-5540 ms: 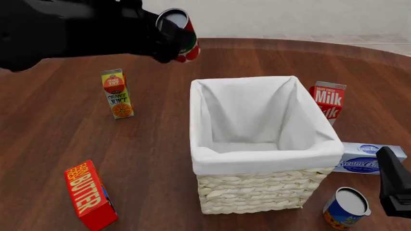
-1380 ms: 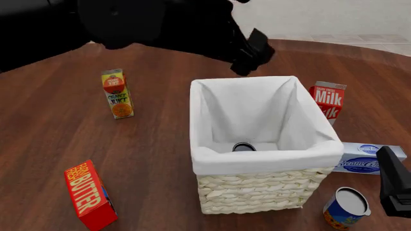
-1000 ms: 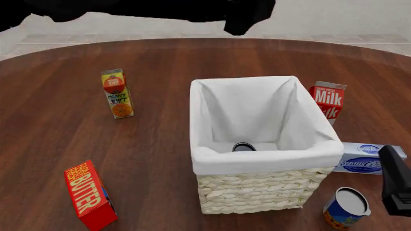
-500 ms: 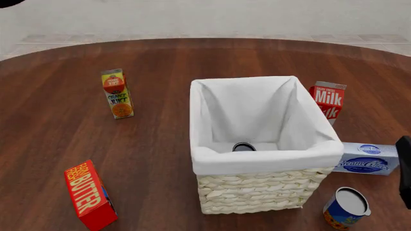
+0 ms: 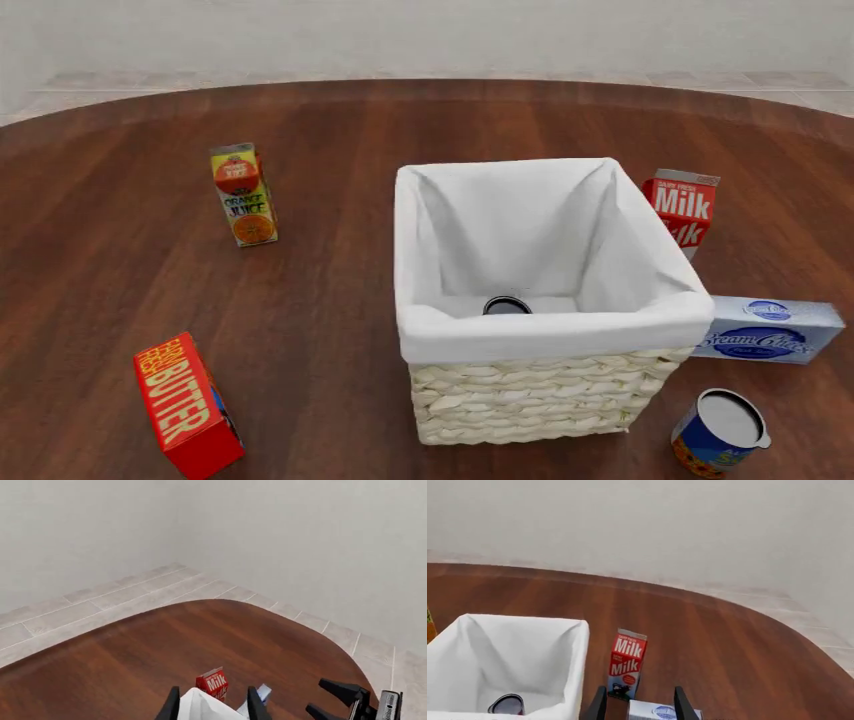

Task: Pick up the alphabet soup and the tomato sauce, and put them in the basket.

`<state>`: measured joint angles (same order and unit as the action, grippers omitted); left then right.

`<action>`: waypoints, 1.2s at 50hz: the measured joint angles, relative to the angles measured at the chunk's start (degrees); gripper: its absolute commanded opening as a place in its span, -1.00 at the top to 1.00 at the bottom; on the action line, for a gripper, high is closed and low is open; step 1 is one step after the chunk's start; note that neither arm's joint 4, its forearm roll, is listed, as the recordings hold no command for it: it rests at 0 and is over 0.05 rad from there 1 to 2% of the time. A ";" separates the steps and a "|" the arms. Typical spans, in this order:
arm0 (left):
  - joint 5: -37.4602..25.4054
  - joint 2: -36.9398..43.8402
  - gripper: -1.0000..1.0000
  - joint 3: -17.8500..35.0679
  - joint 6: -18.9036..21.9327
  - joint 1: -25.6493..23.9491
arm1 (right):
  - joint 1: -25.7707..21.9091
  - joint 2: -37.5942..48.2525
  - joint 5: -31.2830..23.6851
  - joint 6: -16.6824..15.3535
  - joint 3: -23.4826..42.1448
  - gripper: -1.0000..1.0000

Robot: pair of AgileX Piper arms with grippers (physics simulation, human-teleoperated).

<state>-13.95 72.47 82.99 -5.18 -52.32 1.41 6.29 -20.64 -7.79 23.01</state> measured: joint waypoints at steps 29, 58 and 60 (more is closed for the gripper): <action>5.37 -5.16 -1.00 -0.35 -1.74 1.10 | -3.98 10.56 -14.16 0.94 12.67 -1.00; 8.07 -7.96 -1.00 -1.06 -2.75 1.23 | -6.02 14.76 -28.66 2.79 22.97 -1.00; 8.09 -8.03 -1.00 -1.07 -2.74 1.17 | -6.12 15.21 -29.54 2.92 23.79 -1.00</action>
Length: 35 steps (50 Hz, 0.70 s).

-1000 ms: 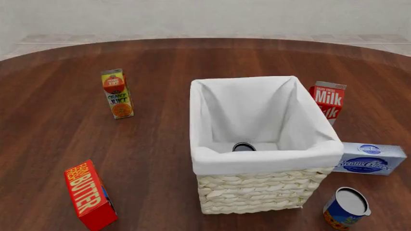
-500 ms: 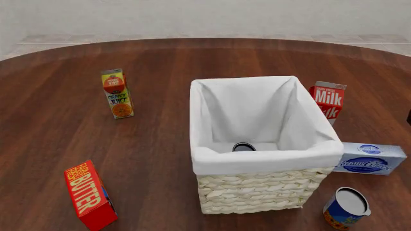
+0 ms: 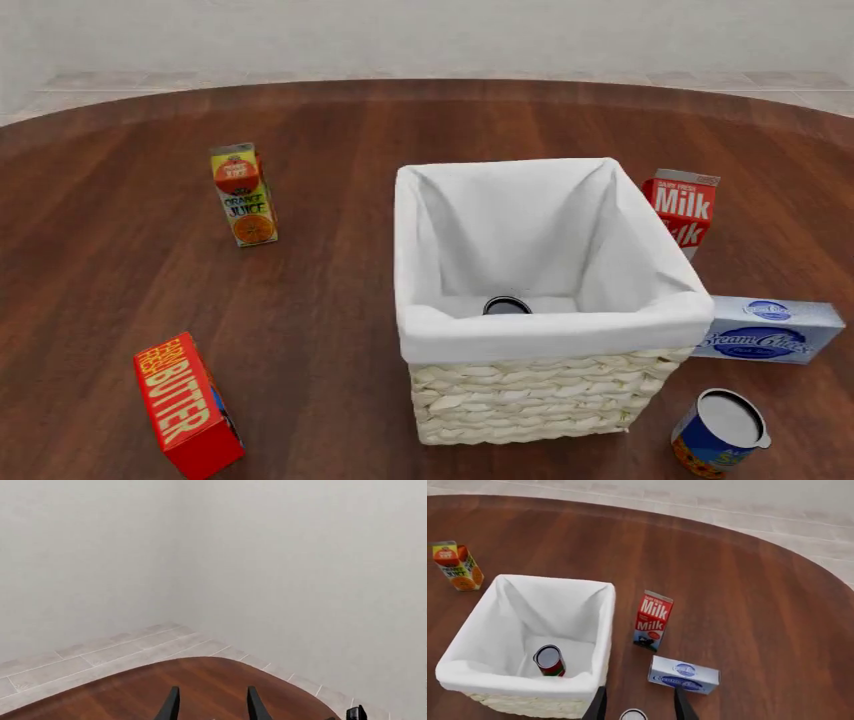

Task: Pick up the alphabet soup and the tomato sauce, and put them in the basket.

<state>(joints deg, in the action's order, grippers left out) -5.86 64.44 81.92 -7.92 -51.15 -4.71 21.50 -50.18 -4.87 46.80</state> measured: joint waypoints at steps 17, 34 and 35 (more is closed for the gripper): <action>0.00 -0.36 -1.00 -0.19 0.08 -0.26 | -1.64 4.53 -4.41 2.23 3.51 -1.00; -0.02 -0.58 -1.00 -0.19 0.23 -0.06 | -4.28 7.50 -7.51 6.59 2.87 -1.00; -0.02 -0.59 -1.00 -0.16 0.24 -0.04 | -4.33 7.42 -7.86 6.69 2.86 -1.00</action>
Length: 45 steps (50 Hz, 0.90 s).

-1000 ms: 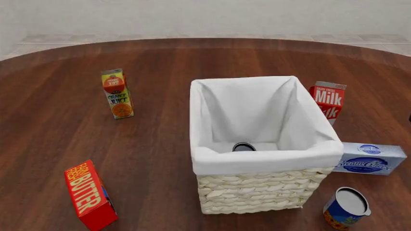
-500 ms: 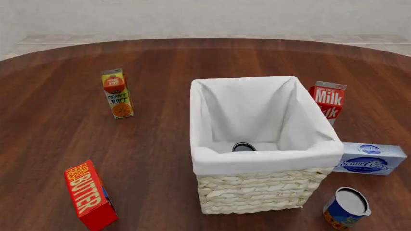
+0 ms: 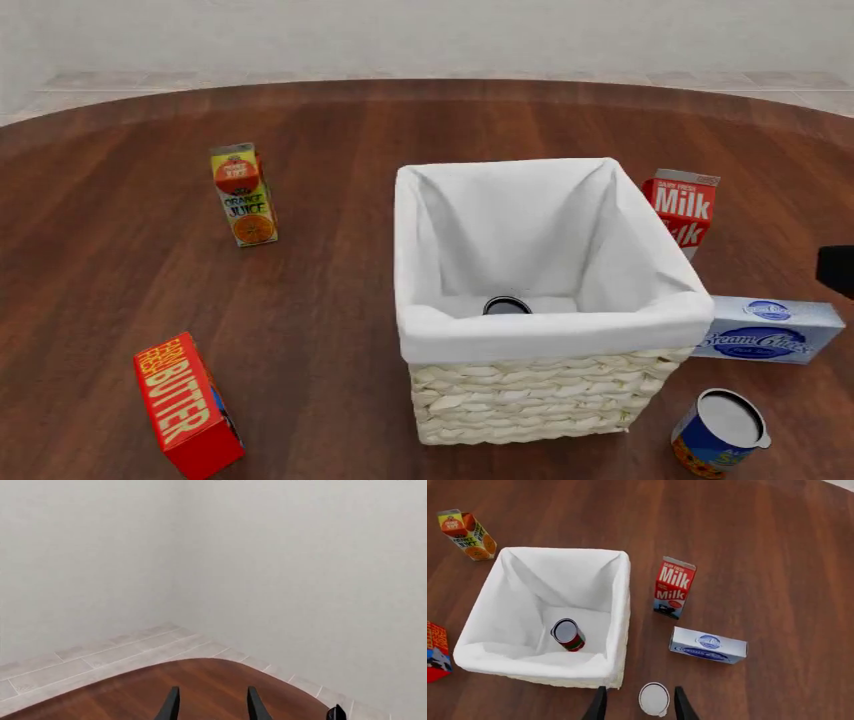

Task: Pick up the alphabet soup and the tomato sauce, and put them in the basket.

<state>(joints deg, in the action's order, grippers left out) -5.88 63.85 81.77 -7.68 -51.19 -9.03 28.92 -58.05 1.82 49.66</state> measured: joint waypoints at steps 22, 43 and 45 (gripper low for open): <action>0.31 -0.64 -1.00 0.01 -0.38 0.25 | 1.92 -5.34 -6.14 1.10 -4.82 -1.00; 0.72 -0.57 -1.00 -0.25 -0.57 0.34 | 1.74 -6.94 -4.16 3.59 -12.31 -1.00; 0.85 -0.57 -1.00 -0.42 -0.67 0.41 | 1.71 -6.92 -3.65 3.75 -13.11 -1.00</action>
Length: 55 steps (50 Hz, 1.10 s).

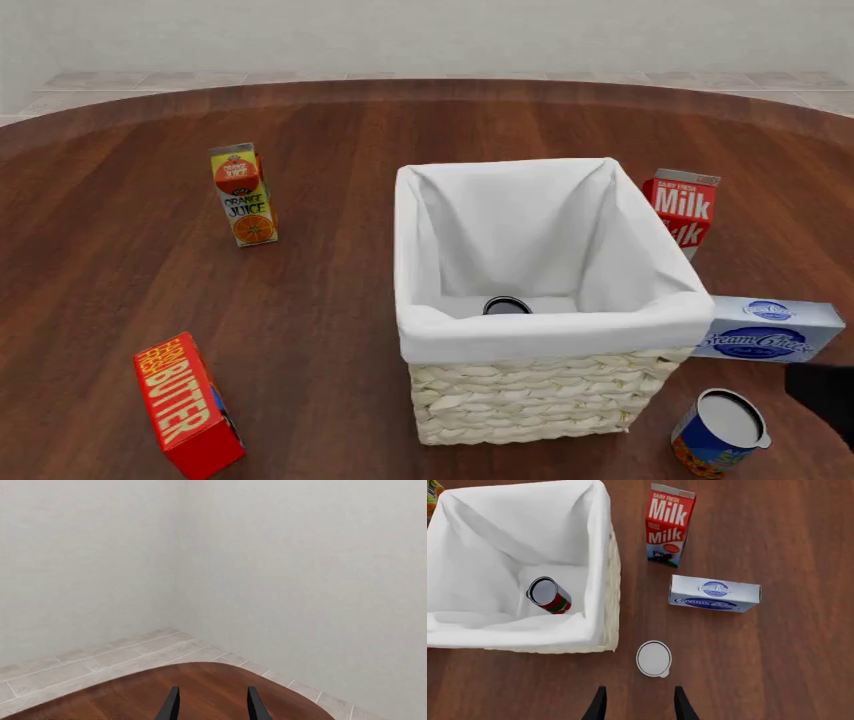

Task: Pick up the alphabet soup and the tomato sauce, and put them in the basket.

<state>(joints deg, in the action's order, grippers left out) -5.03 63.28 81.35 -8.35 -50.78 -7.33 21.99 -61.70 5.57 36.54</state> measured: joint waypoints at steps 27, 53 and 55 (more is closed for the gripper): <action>2.08 -0.71 -1.00 -2.39 -1.80 0.96 | 1.21 2.85 7.55 0.04 -6.94 -1.00; 2.48 -1.07 -1.00 -3.26 -2.32 0.92 | 3.69 4.80 12.55 -1.51 -11.53 -1.00; 2.51 -1.06 -1.00 -3.30 -2.35 0.91 | 3.83 4.96 12.92 -1.59 -11.83 -1.00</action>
<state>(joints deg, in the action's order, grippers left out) -2.52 62.23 78.05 -10.70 -49.88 -3.50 26.95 -48.78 3.98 24.71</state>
